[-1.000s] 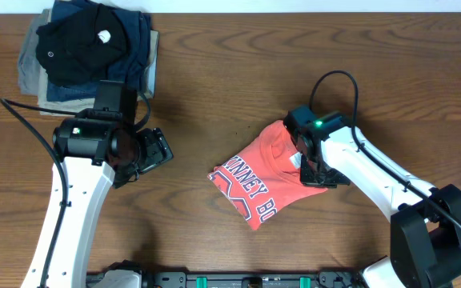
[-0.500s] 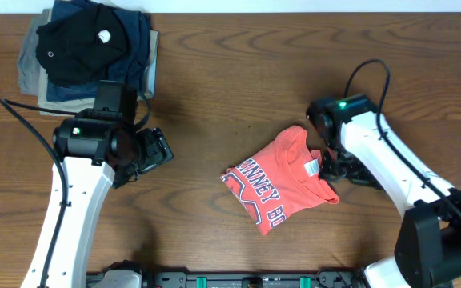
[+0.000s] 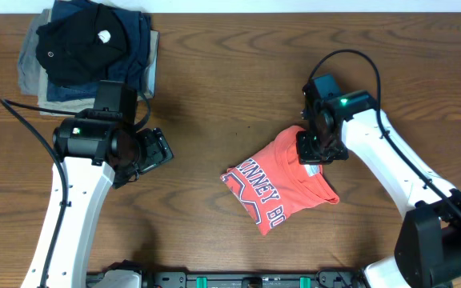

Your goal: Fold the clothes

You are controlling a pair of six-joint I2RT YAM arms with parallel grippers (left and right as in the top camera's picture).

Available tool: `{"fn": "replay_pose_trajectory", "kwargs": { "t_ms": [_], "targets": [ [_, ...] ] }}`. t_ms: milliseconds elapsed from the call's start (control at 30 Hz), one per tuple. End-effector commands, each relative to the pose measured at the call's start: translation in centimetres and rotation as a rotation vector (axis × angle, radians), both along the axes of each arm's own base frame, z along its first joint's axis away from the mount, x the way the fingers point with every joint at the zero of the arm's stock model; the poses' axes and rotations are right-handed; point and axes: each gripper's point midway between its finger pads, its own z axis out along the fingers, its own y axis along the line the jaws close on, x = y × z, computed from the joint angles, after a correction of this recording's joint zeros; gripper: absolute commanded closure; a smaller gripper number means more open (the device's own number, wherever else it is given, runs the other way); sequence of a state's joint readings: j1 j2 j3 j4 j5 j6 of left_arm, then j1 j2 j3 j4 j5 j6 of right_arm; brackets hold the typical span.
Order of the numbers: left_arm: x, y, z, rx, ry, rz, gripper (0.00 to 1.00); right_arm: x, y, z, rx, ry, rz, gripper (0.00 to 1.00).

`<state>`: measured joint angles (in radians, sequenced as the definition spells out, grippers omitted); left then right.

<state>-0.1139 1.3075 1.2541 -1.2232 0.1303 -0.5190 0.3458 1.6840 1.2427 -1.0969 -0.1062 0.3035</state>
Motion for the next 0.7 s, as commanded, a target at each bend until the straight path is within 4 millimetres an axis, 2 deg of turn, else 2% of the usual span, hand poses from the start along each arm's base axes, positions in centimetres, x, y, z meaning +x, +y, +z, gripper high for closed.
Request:
{"fn": "replay_pose_trajectory", "kwargs": {
  "t_ms": [0, 33, 167, 300, 367, 467, 567, 667],
  "targets": [
    [-0.1, 0.3, -0.4, 0.017, 0.013, -0.01, 0.16, -0.9, 0.7, -1.4, 0.054, 0.015, 0.055, 0.99],
    [0.0, 0.3, -0.4, 0.017, 0.011, -0.011, 0.13, -0.8, 0.7, -1.9, 0.056, 0.007, 0.055, 0.98],
    [0.0, 0.3, -0.5, 0.018, 0.018, -0.011, 0.13, -0.2, 0.8, -3.9, 0.066, -0.043, 0.043, 0.98],
    [0.1, 0.3, -0.8, 0.018, 0.026, -0.011, 0.13, 1.8, -0.1, -4.8, 0.026, -0.141, 0.01, 0.92],
    [0.1, 0.3, -0.9, 0.019, 0.034, -0.011, 0.13, 3.4, -0.8, -4.7, -0.009, -0.207, -0.018, 0.89],
    [0.1, 0.3, -1.2, 0.02, 0.046, -0.011, 0.12, 5.2, -0.5, -4.2, 0.004, -0.278, -0.046, 0.87],
    [0.0, 0.3, -1.5, 0.021, 0.057, -0.013, 0.1, 6.8, -0.9, -3.1, -0.015, -0.333, -0.082, 0.74],
    [-0.7, 0.0, -2.4, 0.024, 0.088, -0.025, 0.08, 8.1, -1.9, -1.4, -0.045, -0.363, -0.109, 0.68]
  ]
}}
